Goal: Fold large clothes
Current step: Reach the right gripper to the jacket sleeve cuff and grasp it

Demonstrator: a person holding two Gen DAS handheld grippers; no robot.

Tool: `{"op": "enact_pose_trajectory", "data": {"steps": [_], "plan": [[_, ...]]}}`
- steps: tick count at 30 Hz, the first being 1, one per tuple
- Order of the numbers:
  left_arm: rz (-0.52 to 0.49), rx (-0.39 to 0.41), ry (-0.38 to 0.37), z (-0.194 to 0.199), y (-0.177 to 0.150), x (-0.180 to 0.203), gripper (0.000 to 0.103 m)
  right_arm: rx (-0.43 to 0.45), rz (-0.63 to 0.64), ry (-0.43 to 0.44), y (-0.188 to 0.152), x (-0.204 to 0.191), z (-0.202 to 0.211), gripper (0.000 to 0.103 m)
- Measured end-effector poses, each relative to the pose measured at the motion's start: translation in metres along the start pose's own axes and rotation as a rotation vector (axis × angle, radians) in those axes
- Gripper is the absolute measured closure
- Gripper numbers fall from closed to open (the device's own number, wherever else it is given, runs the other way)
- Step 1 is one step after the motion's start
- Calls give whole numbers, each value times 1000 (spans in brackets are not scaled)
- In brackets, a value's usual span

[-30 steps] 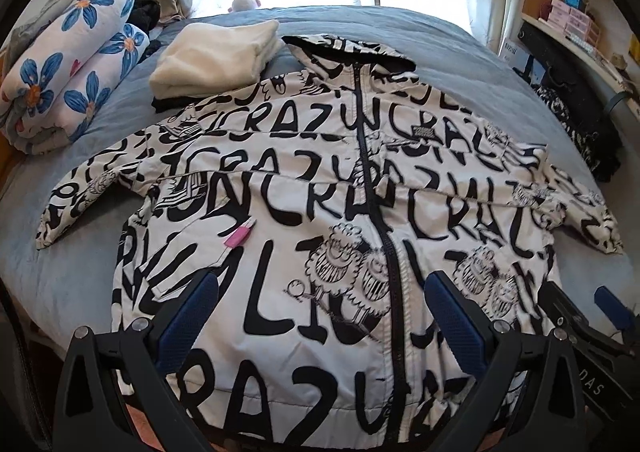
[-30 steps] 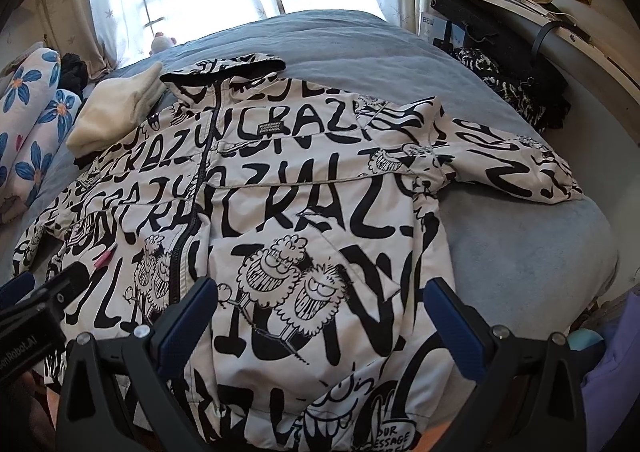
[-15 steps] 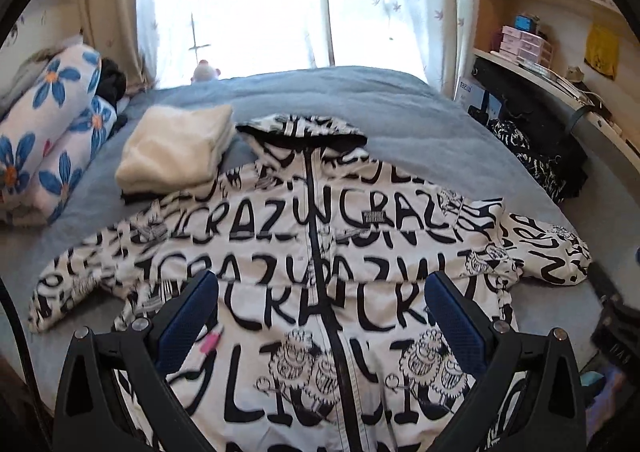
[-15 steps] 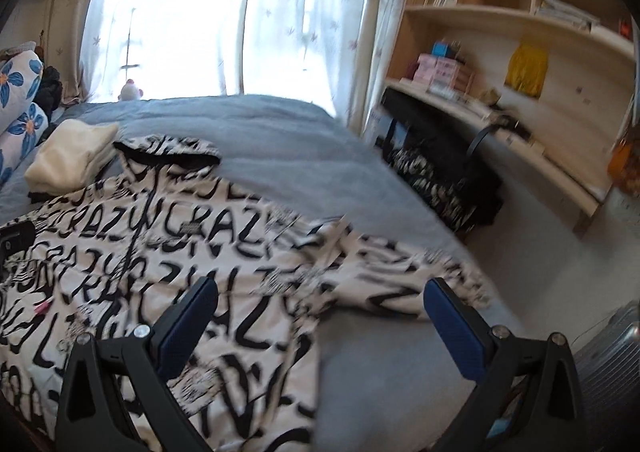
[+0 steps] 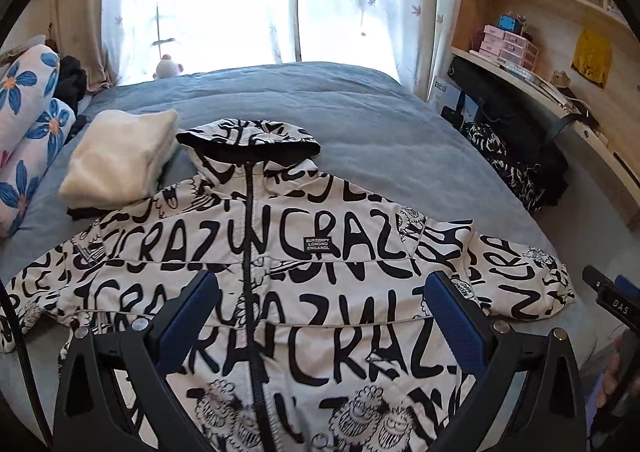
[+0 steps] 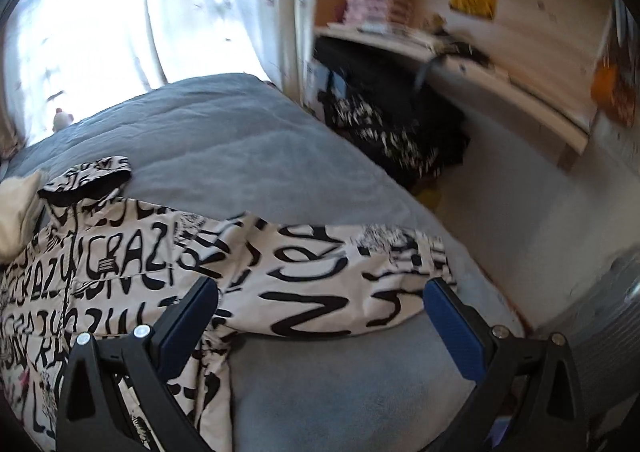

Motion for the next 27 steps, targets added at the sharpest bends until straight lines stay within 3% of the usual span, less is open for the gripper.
{"op": "enact_pose_trajectory", "data": {"steps": [7,11,19,22,27], "plan": [[-55,-116,-23,-62,-31,42,1,-212,-286,34,-44,69,-68,0],[-56,-162,-21,-84,-50,54,1,-282,-455,51,-63,103,-99,12],[-13,-193,-7,-128,-65,72,1,-326,-606,-28,-78,149,-149,15],[-3,-203,15,-140,-68,76,1,-343,-631,-38,-86,157,-168,24],[45,-231,15,-151,-74,74,1,-322,-616,-75,-92,155,-188,27]]}}
Point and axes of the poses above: each gripper's, at about its wrist camera, not at the fingertips, and z roughly against the way its jaws point, x to its right, y to its top, the point moved 2 cm from there along -z, roughly the way its jaws point, and after that the axes turned 15 degrees about x, right-handed, at the moved point
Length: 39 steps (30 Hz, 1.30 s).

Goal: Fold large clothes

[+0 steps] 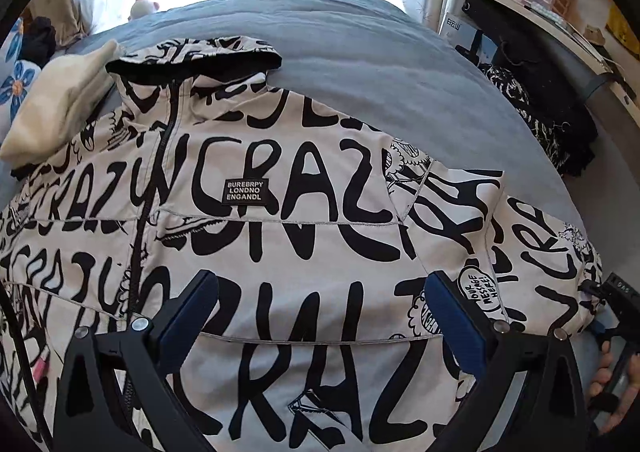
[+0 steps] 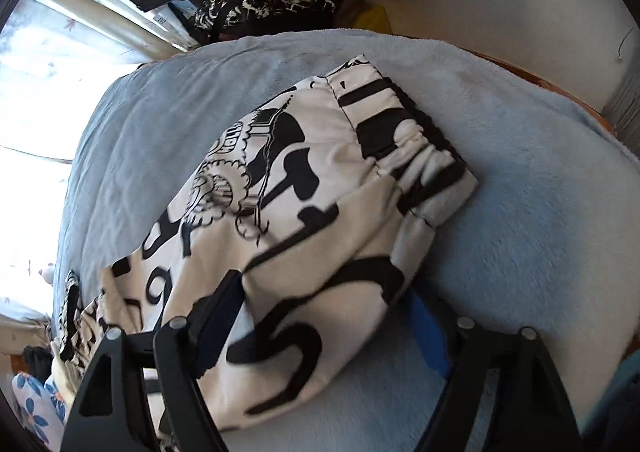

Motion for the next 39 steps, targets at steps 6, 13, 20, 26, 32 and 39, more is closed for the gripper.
{"op": "enact_pose_trajectory", "data": {"steps": [6,13,20,26,32,39], "plan": [[-24,1,32,3,-7,-11,1,56,77,69,5,-26,14,92],[-16,58,74,24,0,-46,1,262,364,351,-13,-137,114,92],[77,91,136,44,1,-101,1,200,844,619,-137,-263,165,68],[118,30,161,38,-14,-141,1,152,1021,614,-215,-268,151,29],[221,-63,39,21,-32,-154,1,56,943,635,-240,-228,164,29],[222,-147,-161,6,-48,-117,7,37,726,578,-218,-177,165,29]]}}
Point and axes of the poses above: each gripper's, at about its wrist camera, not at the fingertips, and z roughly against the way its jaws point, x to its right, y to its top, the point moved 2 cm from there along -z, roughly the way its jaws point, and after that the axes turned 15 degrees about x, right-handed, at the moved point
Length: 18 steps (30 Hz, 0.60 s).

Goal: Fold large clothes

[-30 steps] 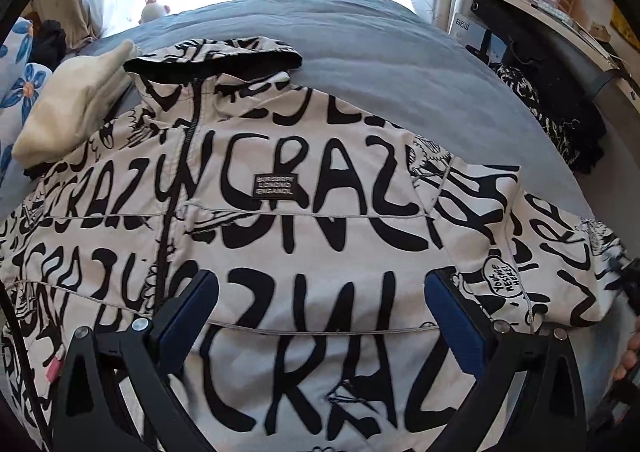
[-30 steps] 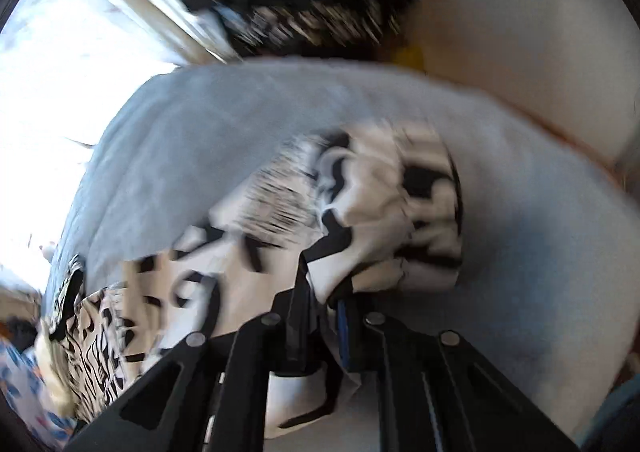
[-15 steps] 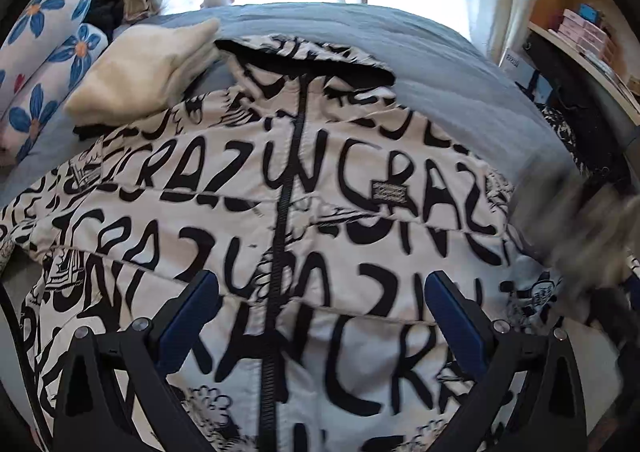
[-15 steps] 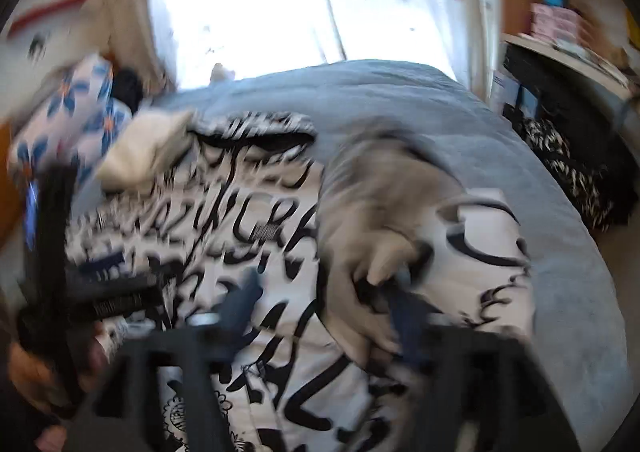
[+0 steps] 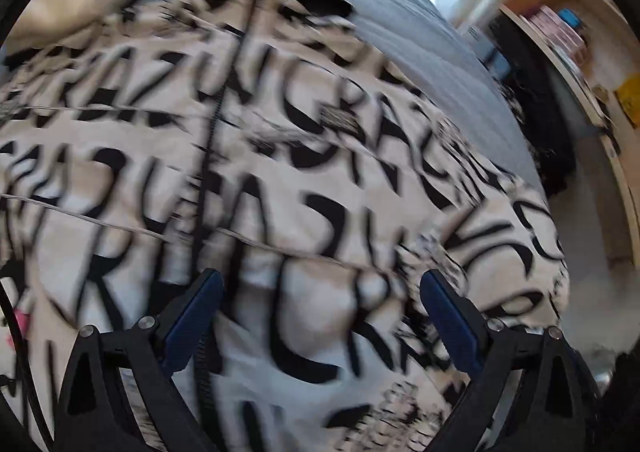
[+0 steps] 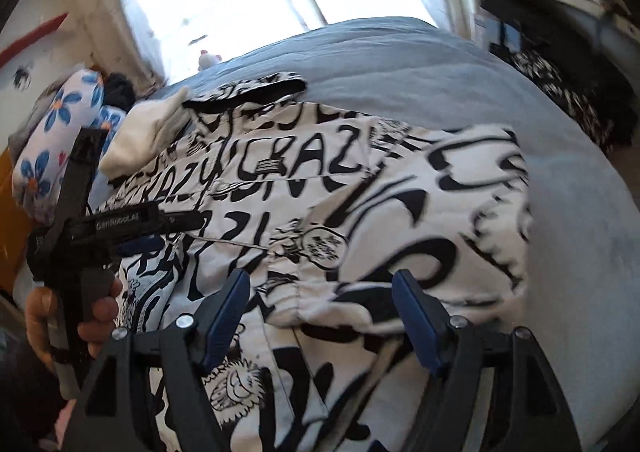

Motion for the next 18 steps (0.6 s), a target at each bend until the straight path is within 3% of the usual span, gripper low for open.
{"op": "enact_pose_trajectory", "data": {"steps": [4,7,15,16,17,18], "plan": [[-29,-99,-114,-19,-18,29,9,9,-95,-32,-8,18,13,29],[-27,-152,-152,-33,-32,45,9,14,-150,-31,-15,25,18,29],[-127,-161,-139,-69,-43,90,12,-11,-215,-17,-32,31,18,29],[-149,-158,-147,-74,-43,99,19,-15,-222,-20,-34,32,18,29],[-175,-155,-146,-78,-43,108,45,-18,-229,-24,-35,33,17,29],[-195,-162,-136,-82,-43,113,64,-21,-235,-27,-37,34,17,29]]}}
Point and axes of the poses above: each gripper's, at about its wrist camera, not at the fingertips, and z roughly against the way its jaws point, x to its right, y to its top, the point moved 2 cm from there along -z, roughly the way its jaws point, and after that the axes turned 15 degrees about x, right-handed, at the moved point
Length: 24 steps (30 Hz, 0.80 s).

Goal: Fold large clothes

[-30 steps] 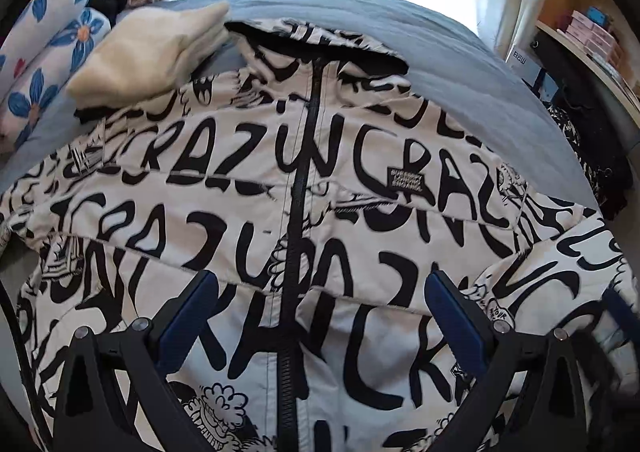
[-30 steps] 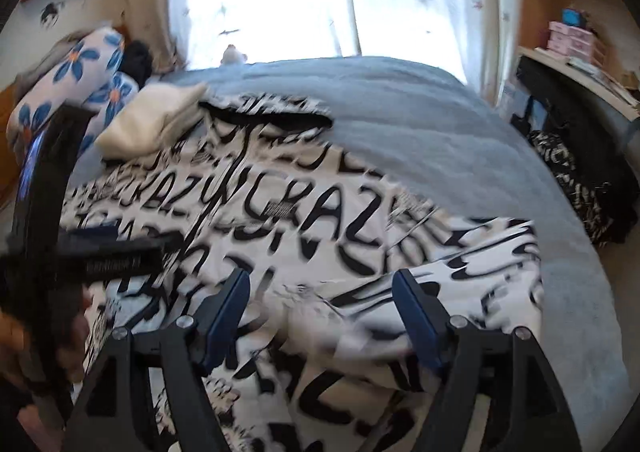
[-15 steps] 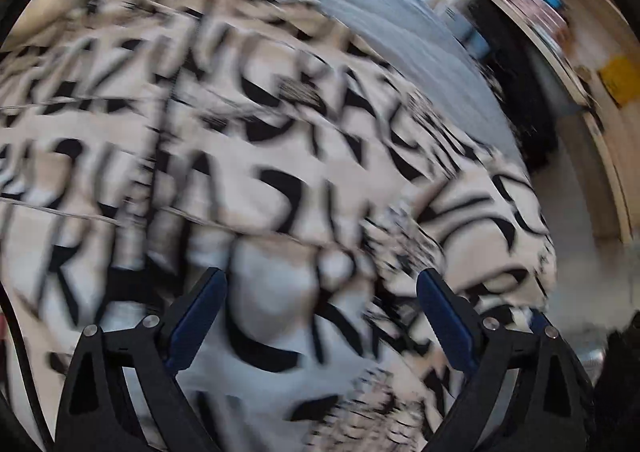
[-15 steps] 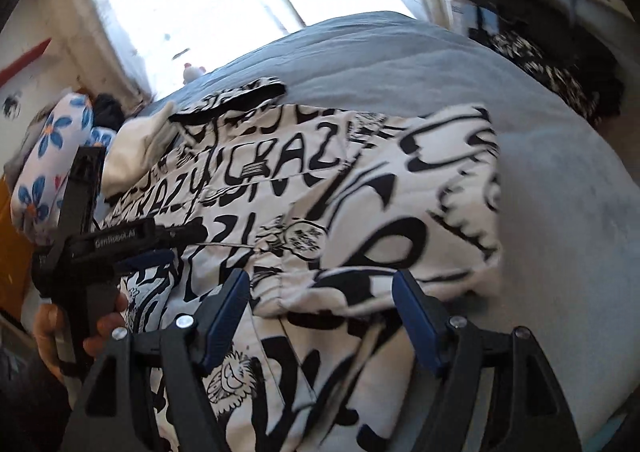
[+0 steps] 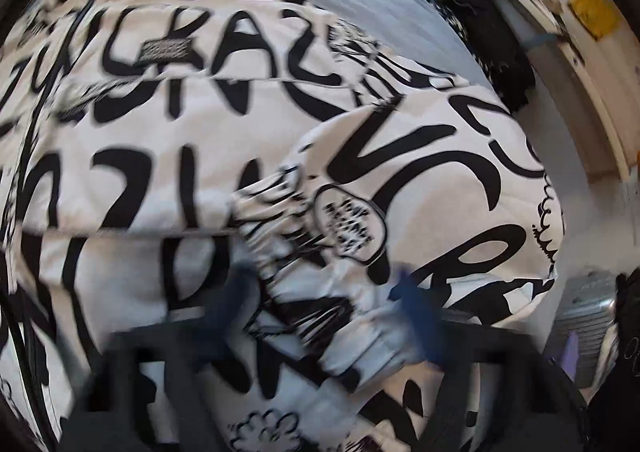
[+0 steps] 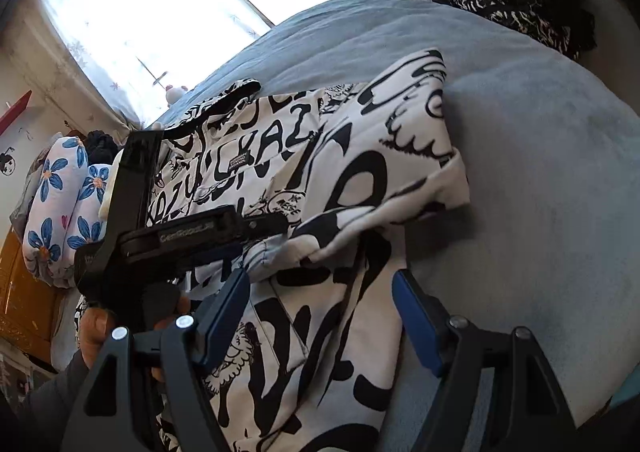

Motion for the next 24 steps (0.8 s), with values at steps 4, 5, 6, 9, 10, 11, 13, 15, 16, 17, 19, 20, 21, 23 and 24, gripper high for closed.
{"op": "enact_pose_trajectory", "data": {"steps": [4,5,6,9,10,11,13,15,16,17,19,20,21,23,24], "plan": [[-59,7,46,-8,16,23,94,0,1,-29,-1,2,2,29],[-74,34,67,-6,22,29,95,5,8,-36,-1,2,3,29],[-91,71,81,-1,31,34,95,10,19,-44,0,0,4,29],[-140,189,122,24,61,43,96,18,61,-72,1,-1,6,29],[-156,241,147,38,75,43,96,20,72,-80,2,-1,6,29],[-165,282,169,53,86,40,96,21,78,-86,3,-1,6,29],[-173,375,213,85,113,29,96,23,88,-96,7,-2,4,29],[-158,452,260,116,141,11,97,29,96,-96,9,-4,3,29],[-149,477,279,133,146,-1,97,33,106,-99,12,-6,0,29],[-138,504,311,146,154,-16,96,34,120,-105,13,-9,-2,29],[-113,521,379,161,159,-50,96,30,152,-114,13,-14,-8,29],[-97,517,400,164,157,-62,96,24,171,-120,13,-15,-13,29],[-72,499,417,164,154,-81,96,20,184,-123,13,-17,-16,29],[-4,419,442,147,147,-120,96,9,231,-138,16,-20,-29,29],[40,349,452,129,138,-143,96,6,264,-151,17,-22,-36,29]]}}
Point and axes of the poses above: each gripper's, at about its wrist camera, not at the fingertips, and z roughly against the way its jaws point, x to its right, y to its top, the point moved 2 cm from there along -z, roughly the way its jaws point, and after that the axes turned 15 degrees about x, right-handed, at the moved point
